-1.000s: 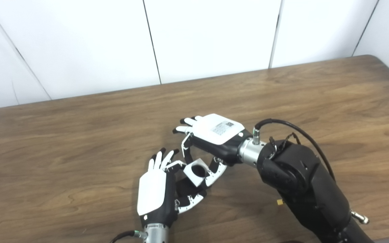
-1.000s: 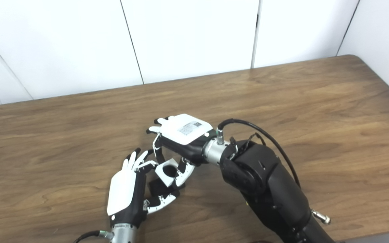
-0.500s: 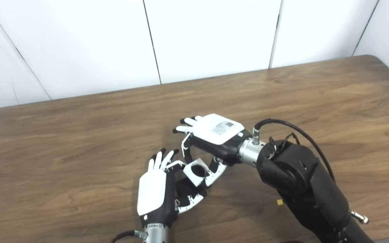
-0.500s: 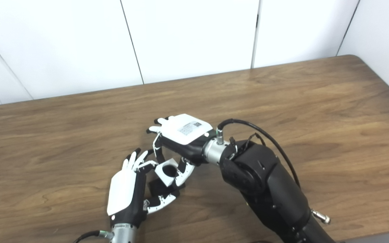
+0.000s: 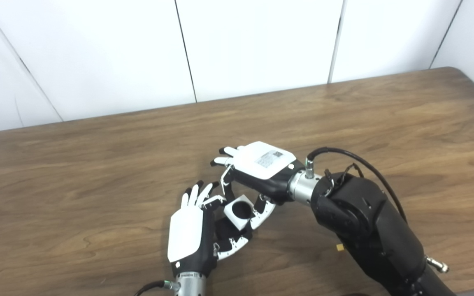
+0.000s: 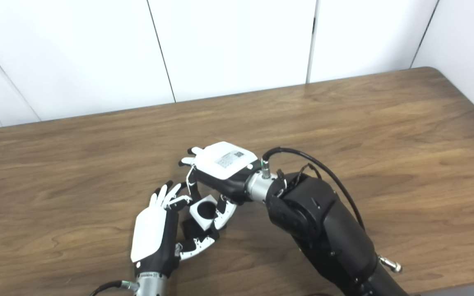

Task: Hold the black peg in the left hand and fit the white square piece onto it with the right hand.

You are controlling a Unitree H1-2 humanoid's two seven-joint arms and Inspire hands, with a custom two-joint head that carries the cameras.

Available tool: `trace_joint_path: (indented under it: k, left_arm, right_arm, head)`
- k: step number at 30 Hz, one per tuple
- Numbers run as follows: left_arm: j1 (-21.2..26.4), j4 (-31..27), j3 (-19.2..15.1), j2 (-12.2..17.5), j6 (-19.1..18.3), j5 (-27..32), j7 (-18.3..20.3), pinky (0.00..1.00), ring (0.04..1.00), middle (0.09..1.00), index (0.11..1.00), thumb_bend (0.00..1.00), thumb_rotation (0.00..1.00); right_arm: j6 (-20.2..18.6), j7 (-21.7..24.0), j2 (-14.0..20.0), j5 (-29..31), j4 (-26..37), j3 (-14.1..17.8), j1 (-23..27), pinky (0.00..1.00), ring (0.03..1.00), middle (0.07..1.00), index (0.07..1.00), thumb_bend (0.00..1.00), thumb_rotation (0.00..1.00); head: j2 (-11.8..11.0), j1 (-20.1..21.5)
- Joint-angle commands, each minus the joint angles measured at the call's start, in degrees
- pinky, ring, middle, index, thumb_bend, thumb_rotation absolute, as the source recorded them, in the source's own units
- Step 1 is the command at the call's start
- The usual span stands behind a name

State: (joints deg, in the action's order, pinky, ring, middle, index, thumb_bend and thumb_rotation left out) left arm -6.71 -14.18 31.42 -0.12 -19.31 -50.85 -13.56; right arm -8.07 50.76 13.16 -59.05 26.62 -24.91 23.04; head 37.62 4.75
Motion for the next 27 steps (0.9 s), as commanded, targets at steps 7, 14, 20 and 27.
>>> trace_joint_path:
  k: [7, 14, 20, 27]
  left_arm:
    - [-3.9, 2.1, 3.1, -5.6, -0.3, -1.1, -1.1, 1.0, 0.985, 0.897, 0.49, 0.52, 0.08]
    - [-4.3, 1.6, 3.1, -5.5, -0.5, -1.1, -1.0, 1.0, 0.988, 0.898, 0.491, 0.51, 0.08]
    - [-4.5, 1.5, 3.0, -5.4, -0.5, -1.0, -1.3, 1.0, 0.979, 0.894, 0.642, 0.74, 0.23]
    - [-4.7, 1.2, 2.1, -5.1, 0.0, 0.0, -2.5, 1.0, 0.972, 0.896, 0.804, 0.79, 0.27]
  right_arm:
    - [1.4, 0.2, 1.7, -2.7, -0.4, -0.6, 1.2, 0.87, 1.0, 0.941, 0.556, 0.7, 0.19]
    - [1.2, 0.7, 1.9, -3.3, -0.2, -0.4, 0.8, 0.85, 1.0, 0.952, 0.688, 0.94, 0.29]
    - [0.8, 1.0, 1.7, -3.3, -0.1, 0.1, 0.4, 0.87, 1.0, 0.956, 0.707, 0.96, 0.32]
    - [0.3, 1.0, 1.3, -2.8, 0.2, 0.9, 0.2, 0.86, 1.0, 0.954, 0.71, 0.96, 0.34]
  head:
    - [0.1, -0.1]
    - [0.3, -0.1]
    - [0.4, -0.2]
    - [0.5, -0.5]
